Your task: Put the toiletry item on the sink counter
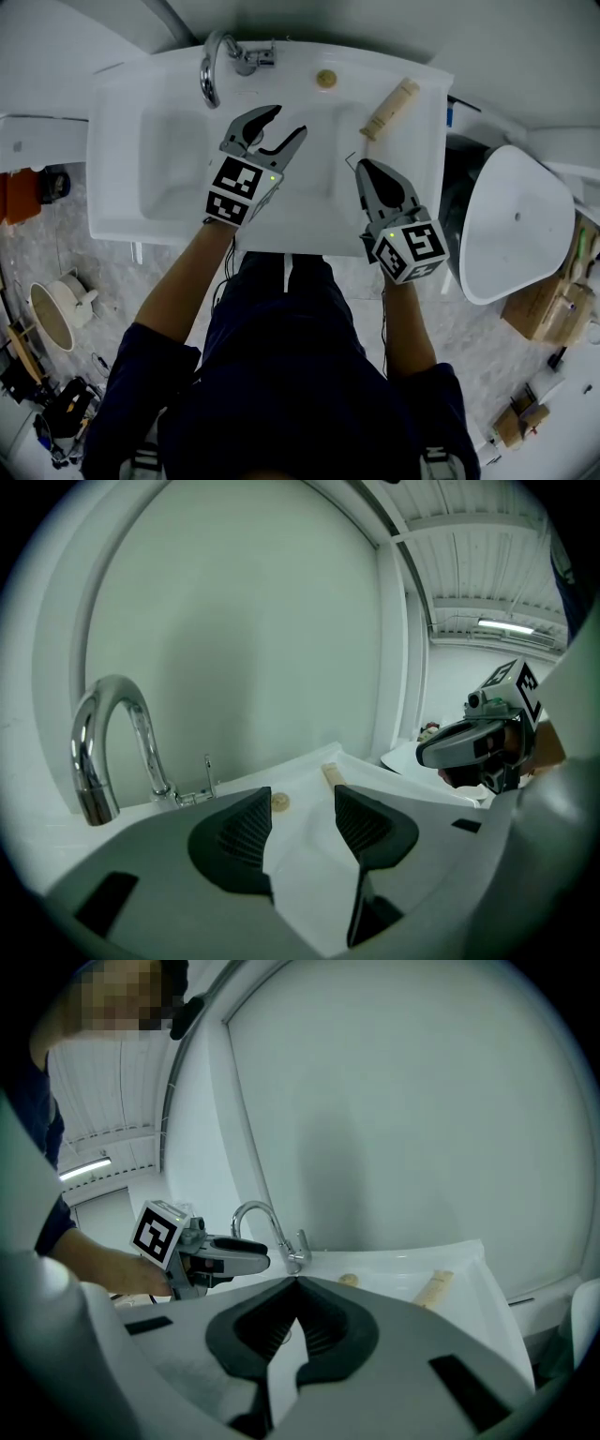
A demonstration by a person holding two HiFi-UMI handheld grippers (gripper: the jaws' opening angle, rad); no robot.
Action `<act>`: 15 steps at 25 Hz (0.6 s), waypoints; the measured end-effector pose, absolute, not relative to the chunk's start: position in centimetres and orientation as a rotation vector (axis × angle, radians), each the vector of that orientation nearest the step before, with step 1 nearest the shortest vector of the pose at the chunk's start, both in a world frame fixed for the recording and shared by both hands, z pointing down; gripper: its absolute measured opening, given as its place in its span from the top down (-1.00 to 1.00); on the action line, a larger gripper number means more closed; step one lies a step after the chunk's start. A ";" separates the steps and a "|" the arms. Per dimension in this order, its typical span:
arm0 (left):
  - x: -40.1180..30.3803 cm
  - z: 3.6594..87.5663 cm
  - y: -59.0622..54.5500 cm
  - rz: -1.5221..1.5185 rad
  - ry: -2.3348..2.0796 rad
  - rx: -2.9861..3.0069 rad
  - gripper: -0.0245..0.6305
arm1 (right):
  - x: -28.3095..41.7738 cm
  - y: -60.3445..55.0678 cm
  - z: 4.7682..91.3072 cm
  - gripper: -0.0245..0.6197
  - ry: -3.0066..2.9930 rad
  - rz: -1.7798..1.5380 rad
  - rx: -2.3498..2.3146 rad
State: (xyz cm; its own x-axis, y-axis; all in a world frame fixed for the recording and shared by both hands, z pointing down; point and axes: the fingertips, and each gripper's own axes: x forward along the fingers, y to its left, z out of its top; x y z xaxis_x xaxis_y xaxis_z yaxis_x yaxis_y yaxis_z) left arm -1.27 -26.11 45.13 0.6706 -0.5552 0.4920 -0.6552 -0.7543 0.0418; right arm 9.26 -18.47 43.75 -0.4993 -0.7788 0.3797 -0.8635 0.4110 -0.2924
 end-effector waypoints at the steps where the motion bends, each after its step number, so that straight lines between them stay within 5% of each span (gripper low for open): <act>1: -1.3 44.9 -25.8 0.676 -0.984 2.670 0.23 | 9.2 -18.3 43.6 0.91 -2.482 0.677 1.457; 15: -2.3 42.2 -21.5 0.616 -1.035 2.667 0.24 | 9.3 -15.6 42.0 0.91 -2.505 0.638 1.416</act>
State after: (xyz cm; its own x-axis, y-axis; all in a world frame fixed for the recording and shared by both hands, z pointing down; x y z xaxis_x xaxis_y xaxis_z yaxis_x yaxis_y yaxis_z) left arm -2.31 -21.49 42.17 0.6651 -0.5923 0.4548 -0.6821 -0.7297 0.0472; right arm 9.30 -15.63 42.05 -0.5240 -0.7673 0.3696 -0.8507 0.4500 -0.2718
